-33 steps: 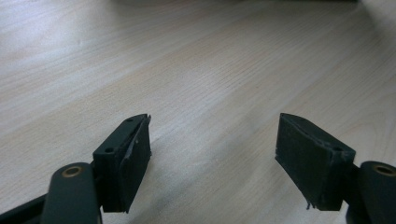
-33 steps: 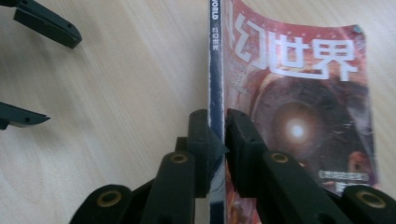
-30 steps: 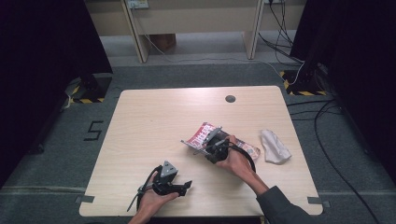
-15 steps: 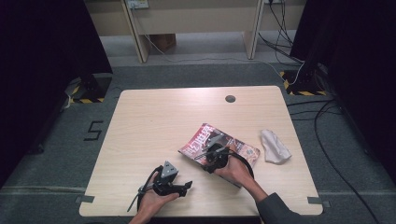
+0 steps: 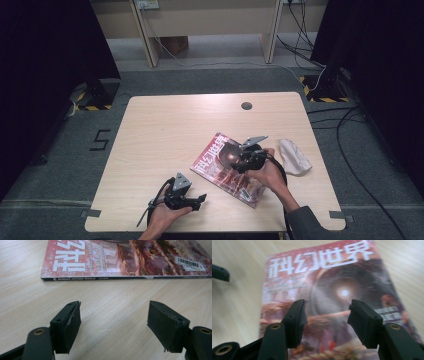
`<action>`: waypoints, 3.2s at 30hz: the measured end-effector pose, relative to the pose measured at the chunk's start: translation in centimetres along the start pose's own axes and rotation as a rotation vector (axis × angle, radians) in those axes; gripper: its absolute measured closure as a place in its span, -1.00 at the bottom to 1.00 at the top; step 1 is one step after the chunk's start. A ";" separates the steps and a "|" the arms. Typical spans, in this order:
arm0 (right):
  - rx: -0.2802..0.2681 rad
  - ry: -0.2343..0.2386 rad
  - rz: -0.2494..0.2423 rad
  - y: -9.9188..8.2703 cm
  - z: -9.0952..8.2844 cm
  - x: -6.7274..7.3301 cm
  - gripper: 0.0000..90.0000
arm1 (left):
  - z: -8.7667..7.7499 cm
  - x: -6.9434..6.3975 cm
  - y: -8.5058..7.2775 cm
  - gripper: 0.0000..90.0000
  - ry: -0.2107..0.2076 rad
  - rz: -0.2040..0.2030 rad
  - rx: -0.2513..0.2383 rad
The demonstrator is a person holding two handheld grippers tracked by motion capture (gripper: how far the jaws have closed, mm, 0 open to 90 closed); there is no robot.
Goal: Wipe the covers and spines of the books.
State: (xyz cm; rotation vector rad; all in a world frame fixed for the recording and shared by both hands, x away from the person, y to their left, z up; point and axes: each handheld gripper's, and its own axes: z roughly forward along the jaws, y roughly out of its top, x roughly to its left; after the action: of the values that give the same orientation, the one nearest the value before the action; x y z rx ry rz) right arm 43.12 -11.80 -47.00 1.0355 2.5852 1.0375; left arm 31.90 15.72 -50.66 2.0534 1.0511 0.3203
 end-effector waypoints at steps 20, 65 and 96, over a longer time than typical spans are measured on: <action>-0.006 -0.150 0.171 -3.1 -0.7 -6.0 -0.15 | 0.2 -0.5 0.0 -0.42 -0.021 0.017 -0.002; 0.032 0.005 0.049 -8.4 -3.1 2.7 -0.35 | 2.2 0.0 1.1 -0.14 -0.050 0.029 0.013; 0.013 -0.012 0.035 -7.4 -1.4 4.8 -0.47 | 3.8 3.4 3.6 -0.07 0.053 0.043 0.019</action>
State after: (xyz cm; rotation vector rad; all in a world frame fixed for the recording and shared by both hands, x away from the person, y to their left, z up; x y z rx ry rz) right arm 35.00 -13.22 -50.42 1.0909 2.5766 1.0205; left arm 38.07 15.05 -50.91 2.0967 1.0464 0.3905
